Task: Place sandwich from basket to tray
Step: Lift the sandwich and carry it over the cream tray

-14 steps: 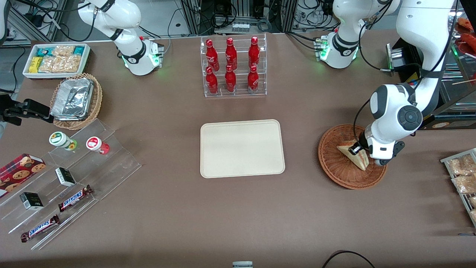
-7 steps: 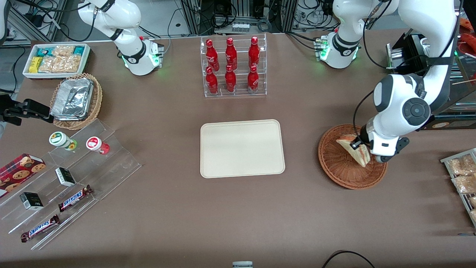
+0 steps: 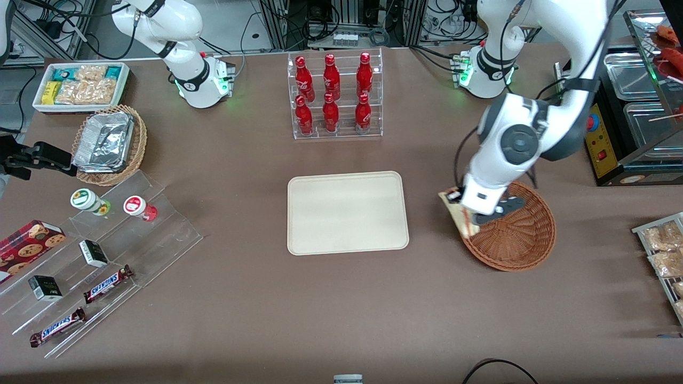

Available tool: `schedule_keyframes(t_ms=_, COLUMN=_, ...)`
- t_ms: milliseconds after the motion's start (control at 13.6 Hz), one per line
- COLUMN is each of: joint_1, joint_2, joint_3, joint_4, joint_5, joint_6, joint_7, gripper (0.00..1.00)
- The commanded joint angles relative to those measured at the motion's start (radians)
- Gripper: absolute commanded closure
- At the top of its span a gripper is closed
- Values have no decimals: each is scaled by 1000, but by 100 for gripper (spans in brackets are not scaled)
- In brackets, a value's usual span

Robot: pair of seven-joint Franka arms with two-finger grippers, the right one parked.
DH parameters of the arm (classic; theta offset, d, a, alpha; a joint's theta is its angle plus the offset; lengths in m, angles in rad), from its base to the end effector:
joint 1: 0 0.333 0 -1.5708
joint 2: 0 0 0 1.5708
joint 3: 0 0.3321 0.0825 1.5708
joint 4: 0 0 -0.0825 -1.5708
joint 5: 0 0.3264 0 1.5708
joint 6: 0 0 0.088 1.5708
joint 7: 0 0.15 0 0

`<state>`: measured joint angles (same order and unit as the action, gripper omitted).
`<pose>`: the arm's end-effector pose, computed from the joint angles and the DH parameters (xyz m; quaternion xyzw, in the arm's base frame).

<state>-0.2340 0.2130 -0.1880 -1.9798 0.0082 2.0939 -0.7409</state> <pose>0.4914 -0.2162 0.3610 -0.9862 -0.1575 0.0487 0.0124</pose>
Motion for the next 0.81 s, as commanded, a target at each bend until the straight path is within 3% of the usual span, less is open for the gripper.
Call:
schedule_keyframes(t_ms=0, joint_1=-91, joint_2=122, joint_3=9, joint_4=194, joint_5=1, joint_6=-122, joint_7=25, gripper=100)
schedule_keyframes(t_ms=220, joint_1=-178, joint_2=261, joint_3=9, joint_4=382, joint_5=-4, joint_6=-204, joint_7=8, gripper=100)
schedule_keyframes(t_ms=733, joint_1=-313, joint_2=445, joint_3=10, joint_4=555, joint_5=-4, joint_6=-190, joint_7=-12, gripper=100)
